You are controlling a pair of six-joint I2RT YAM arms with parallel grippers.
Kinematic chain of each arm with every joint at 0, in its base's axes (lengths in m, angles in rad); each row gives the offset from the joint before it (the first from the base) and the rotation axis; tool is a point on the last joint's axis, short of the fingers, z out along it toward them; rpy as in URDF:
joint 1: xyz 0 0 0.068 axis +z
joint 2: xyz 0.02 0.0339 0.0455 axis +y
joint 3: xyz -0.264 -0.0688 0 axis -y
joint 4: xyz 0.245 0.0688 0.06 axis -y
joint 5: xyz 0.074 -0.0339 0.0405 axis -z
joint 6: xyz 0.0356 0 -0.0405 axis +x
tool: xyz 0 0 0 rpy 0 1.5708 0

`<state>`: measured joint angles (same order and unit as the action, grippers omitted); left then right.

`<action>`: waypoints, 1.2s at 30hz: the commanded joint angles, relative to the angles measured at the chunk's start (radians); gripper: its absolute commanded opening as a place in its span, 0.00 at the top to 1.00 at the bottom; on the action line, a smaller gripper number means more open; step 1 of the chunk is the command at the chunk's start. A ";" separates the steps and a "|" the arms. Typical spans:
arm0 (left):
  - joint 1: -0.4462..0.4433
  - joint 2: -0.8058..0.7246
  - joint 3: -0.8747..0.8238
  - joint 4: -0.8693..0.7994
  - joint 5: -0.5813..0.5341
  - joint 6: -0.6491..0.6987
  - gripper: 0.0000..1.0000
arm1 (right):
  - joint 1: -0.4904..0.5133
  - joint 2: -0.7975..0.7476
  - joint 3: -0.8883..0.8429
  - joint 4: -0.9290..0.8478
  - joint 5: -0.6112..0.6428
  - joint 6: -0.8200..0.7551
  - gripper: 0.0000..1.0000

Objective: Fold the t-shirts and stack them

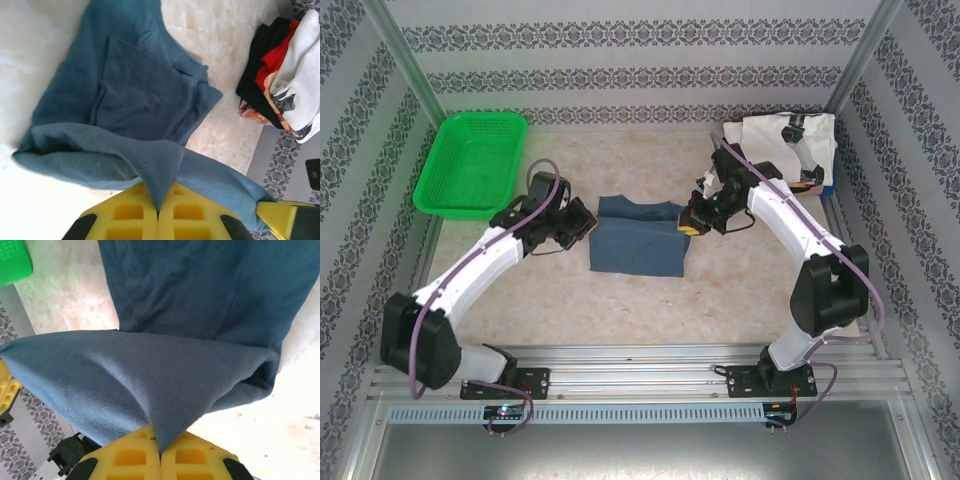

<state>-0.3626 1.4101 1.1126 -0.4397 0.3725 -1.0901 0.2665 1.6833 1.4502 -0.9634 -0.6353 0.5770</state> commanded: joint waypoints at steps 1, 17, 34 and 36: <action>0.022 0.093 0.074 0.079 0.092 0.080 1.00 | -0.026 0.050 0.041 -0.011 0.019 -0.042 0.99; 0.098 0.468 0.291 0.147 0.184 0.146 1.00 | -0.111 0.313 0.187 0.048 0.014 -0.046 0.93; 0.148 0.500 0.710 0.033 0.129 0.257 0.21 | -0.256 0.239 0.388 0.041 -0.030 -0.134 0.39; 0.142 0.464 0.673 -0.008 0.133 0.308 0.20 | -0.256 0.155 0.229 0.078 -0.025 -0.162 0.34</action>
<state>-0.2207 1.9347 1.8015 -0.3389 0.5182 -0.8860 -0.0025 1.9347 1.8187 -0.8165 -0.6697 0.5030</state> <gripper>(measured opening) 0.797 0.640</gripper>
